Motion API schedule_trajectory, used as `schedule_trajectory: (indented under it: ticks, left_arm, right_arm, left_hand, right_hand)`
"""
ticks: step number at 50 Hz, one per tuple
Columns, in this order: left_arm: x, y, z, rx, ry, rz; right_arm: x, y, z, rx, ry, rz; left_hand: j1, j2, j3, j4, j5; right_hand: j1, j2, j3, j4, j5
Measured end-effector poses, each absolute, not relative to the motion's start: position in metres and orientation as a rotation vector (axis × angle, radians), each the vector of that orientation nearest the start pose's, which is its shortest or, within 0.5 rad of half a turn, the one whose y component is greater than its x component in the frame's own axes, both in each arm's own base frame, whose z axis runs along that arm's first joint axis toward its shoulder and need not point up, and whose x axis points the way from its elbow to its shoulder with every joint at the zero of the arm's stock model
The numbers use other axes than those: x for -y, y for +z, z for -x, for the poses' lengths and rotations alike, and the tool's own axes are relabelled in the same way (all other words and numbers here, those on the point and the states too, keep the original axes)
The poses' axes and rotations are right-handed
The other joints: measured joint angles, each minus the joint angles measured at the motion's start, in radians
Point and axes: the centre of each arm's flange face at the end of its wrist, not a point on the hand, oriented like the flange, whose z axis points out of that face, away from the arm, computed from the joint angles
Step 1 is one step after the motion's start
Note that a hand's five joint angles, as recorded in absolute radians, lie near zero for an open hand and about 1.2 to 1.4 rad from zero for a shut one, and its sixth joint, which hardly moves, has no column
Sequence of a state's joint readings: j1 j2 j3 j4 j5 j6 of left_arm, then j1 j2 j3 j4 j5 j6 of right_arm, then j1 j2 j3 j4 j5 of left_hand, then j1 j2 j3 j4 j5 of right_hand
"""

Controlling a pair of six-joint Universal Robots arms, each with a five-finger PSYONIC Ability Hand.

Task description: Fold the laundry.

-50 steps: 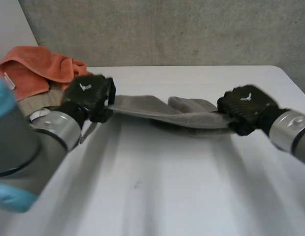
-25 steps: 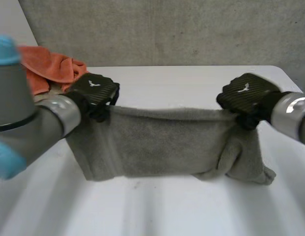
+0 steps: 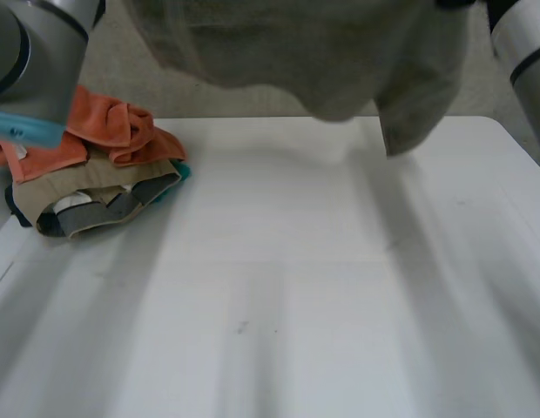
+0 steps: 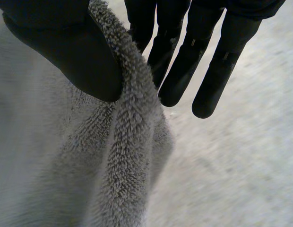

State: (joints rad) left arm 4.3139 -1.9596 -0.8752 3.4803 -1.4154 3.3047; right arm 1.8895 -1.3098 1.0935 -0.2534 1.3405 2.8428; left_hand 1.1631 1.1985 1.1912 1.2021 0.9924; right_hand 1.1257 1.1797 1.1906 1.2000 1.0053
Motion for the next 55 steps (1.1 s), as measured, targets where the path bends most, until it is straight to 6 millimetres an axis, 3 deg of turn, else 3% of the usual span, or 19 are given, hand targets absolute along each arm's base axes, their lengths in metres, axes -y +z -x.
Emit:
schedule_trajectory:
  ticks: [6,7,11,12,13,15,18,22,30,35,45,55]
  left_arm:
    - [0.332,0.372,0.291,-1.719,-2.845,-0.741]
    - [0.331,0.348,0.290,-1.823,-2.762,-0.770]
    - [0.321,0.288,0.287,-2.046,-2.552,-0.857]
    - [0.314,0.262,0.286,-2.131,-2.457,-0.905]
    - [0.311,0.253,0.286,-2.159,-2.424,-0.924]
    - [0.299,0.223,0.285,-2.239,-2.317,-0.994]
    - [0.283,0.194,0.285,-2.307,-2.209,-1.087]
    - [0.263,0.171,0.284,-2.357,-2.117,-1.191]
    - [0.241,0.172,0.275,-2.381,-2.097,-1.244]
    - [0.233,0.179,0.269,-2.376,-2.117,-1.235]
    - [0.231,0.192,0.260,-2.346,-2.156,-1.195]
    - [0.238,0.200,0.256,-2.319,-2.182,-1.158]
  right_arm:
    - [0.310,0.341,-0.269,-1.639,-2.316,0.979]
    - [0.304,0.317,-0.269,-1.724,-2.229,1.058]
    - [0.287,0.258,-0.265,-1.908,-2.010,1.220]
    - [0.279,0.233,-0.263,-1.977,-1.915,1.278]
    - [0.276,0.223,-0.262,-2.006,-1.873,1.301]
    - [0.268,0.198,-0.258,-2.080,-1.763,1.355]
    - [0.263,0.177,-0.252,-2.153,-1.661,1.396]
    - [0.267,0.174,-0.247,-2.195,-1.630,1.400]
    - [0.287,0.229,-0.245,-2.144,-1.742,1.368]
    - [0.296,0.238,-0.251,-2.117,-1.720,1.434]
    - [0.329,0.204,-0.264,-2.161,-1.672,1.708]
    - [0.364,0.169,-0.266,-2.191,-1.732,1.849]
  left_hand:
    - [0.000,0.000,0.000,0.000,0.000]
    - [0.000,0.001,0.001,0.000,0.000]
    - [0.000,0.001,0.001,0.000,0.000]
    - [0.000,0.001,0.001,0.000,0.000]
    - [0.000,0.001,0.001,0.000,0.000]
    - [0.000,0.001,0.002,0.000,0.000]
    - [0.000,0.001,0.002,0.000,0.000]
    - [0.000,0.001,0.002,0.000,0.000]
    - [0.000,0.001,0.002,0.000,0.000]
    - [0.000,0.001,0.002,0.000,0.000]
    - [0.000,0.001,0.002,0.000,0.000]
    - [0.000,0.001,0.002,0.000,0.000]
  right_hand:
    - [0.000,0.000,0.000,0.000,0.000]
    - [0.000,0.000,0.000,0.000,0.000]
    - [0.000,0.000,0.000,0.000,0.000]
    - [0.000,0.000,0.000,-0.001,0.000]
    - [0.000,0.000,-0.001,-0.002,0.000]
    - [-0.234,-0.269,-0.267,-0.272,-0.244]
    - [-0.629,-0.663,-0.655,-0.662,-0.665]
    - [-0.884,-0.945,-0.953,-0.962,-0.944]
    - [-0.896,-0.970,-0.983,-0.992,-0.958]
    - [-0.896,-0.967,-0.980,-0.990,-0.957]
    - [-0.649,-0.707,-0.717,-0.725,-0.700]
    - [-0.639,-0.695,-0.702,-0.708,-0.681]
